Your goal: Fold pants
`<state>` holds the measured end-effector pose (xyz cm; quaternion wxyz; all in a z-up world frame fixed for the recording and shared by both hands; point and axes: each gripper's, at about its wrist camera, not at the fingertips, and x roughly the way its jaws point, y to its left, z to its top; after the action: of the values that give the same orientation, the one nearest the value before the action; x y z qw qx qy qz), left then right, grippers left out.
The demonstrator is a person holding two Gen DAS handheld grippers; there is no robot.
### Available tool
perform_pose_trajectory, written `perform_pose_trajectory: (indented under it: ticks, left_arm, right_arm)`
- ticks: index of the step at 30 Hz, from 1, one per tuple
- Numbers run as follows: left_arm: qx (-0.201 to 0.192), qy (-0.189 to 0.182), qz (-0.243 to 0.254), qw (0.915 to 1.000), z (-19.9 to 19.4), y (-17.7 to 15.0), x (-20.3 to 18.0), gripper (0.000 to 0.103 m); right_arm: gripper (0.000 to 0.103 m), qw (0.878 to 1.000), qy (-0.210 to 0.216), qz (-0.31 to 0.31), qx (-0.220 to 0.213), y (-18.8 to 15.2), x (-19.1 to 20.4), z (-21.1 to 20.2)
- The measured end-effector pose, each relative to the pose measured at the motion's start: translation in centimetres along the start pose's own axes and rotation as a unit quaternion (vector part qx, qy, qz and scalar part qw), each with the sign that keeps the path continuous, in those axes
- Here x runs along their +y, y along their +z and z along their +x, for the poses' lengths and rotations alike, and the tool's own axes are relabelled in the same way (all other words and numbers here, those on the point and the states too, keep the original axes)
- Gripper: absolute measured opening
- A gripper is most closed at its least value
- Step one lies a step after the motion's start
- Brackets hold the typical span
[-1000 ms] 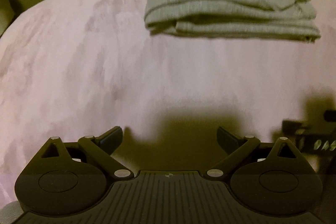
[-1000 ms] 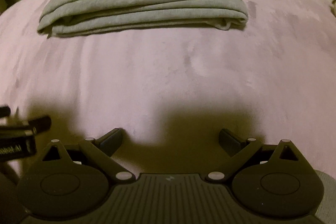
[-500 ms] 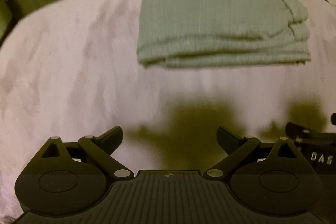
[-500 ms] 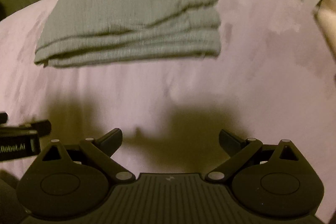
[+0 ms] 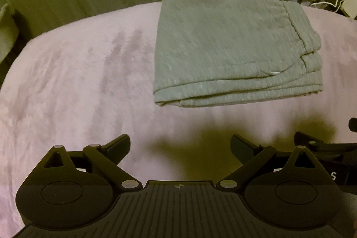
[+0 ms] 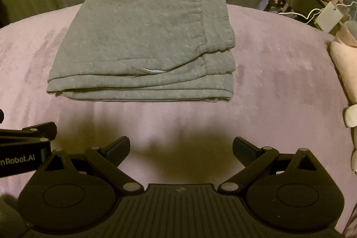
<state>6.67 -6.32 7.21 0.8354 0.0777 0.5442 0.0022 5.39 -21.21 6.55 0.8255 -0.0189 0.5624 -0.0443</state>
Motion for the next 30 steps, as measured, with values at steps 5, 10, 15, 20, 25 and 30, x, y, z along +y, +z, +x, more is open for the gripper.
perform_pose_trajectory:
  ticks: [5,10,15,20,25,30]
  left_arm:
    - [0.002,0.003,0.007,1.0,0.21,-0.07,0.01,0.1]
    - [0.005,0.001,0.005,1.0,0.37,-0.05,0.11,0.1]
    - [0.005,0.003,0.008,0.9999,0.43,-0.12,0.04,0.1]
    - [0.006,0.004,0.01,0.9999,0.49,-0.19,-0.08,0.1]
    - [0.008,0.002,0.009,0.9999,0.57,-0.22,-0.1,0.1]
    - [0.008,0.002,0.01,0.9999,0.63,-0.28,-0.14,0.1]
  right_arm:
    - [0.099,1.0,-0.002,-0.007,0.001,0.01,0.23,0.19]
    - [0.099,1.0,-0.002,-0.007,0.005,-0.05,0.34,0.35]
    - [0.099,1.0,-0.002,-0.007,0.008,-0.05,0.37,0.43]
    - [0.099,1.0,0.0,-0.007,0.013,-0.08,0.33,0.66]
    - [0.099,1.0,0.002,-0.006,0.013,-0.09,0.32,0.64]
    - [0.099,1.0,0.002,-0.006,0.013,-0.04,0.3,0.64]
